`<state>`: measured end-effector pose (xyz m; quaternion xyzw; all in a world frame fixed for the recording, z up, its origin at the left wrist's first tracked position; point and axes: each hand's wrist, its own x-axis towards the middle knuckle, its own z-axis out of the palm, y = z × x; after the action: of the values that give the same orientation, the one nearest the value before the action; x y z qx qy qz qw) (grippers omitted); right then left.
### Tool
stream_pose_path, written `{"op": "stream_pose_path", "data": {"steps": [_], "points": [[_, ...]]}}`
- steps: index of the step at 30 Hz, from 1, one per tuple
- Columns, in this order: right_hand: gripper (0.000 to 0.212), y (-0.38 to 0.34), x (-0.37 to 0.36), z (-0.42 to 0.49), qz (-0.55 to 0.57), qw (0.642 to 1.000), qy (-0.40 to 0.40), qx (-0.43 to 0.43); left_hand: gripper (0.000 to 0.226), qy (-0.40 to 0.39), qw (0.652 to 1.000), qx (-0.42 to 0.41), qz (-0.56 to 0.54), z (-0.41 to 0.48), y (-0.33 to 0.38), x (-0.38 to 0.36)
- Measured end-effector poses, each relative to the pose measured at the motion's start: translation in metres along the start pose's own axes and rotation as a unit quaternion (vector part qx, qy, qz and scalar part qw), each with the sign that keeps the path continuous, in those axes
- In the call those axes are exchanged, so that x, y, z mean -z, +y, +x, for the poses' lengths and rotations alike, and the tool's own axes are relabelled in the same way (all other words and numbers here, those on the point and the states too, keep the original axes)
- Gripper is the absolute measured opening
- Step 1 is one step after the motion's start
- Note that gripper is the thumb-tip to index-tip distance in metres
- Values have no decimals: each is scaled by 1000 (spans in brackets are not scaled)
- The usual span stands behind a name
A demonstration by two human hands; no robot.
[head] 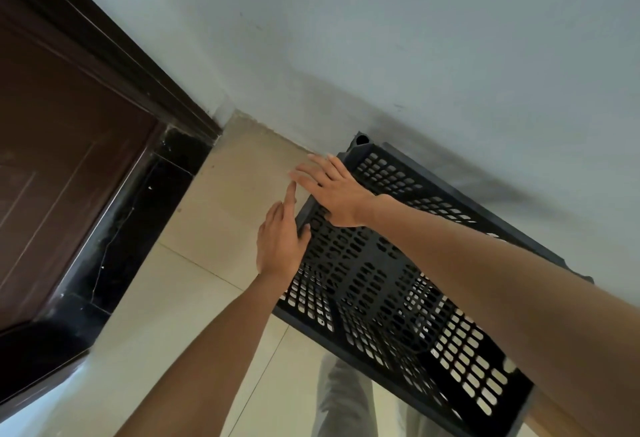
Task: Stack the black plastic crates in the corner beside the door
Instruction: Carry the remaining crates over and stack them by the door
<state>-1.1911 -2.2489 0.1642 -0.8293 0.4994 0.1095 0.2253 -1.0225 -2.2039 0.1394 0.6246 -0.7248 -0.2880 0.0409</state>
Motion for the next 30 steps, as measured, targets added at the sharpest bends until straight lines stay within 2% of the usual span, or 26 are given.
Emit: {"op": "stream_pose_path", "data": {"steps": [5,10,13,16,21,25,30], "points": [[102,1,0,0,10,1000,-1,4,94,2,1000,6,-20,-1,0,0],[100,-4,7,1,4,999,-30,-14,93,-36,999,5,-19,-2,0,5],[101,-14,12,-10,24,998,43,-31,92,-55,998,-4,26,-10,-1,15],[93,-35,2,-39,57,991,107,-59,86,-56,998,-7,42,-29,-5,30],[77,-61,-2,-99,57,997,26,-54,72,-63,995,14,76,-95,-10,64],[74,-78,22,-137,59,995,-58,-49,64,-57,991,40,111,-163,-1,86],[65,-124,47,-188,-9,999,-41,20,58,-5,987,105,118,-251,25,105]]}}
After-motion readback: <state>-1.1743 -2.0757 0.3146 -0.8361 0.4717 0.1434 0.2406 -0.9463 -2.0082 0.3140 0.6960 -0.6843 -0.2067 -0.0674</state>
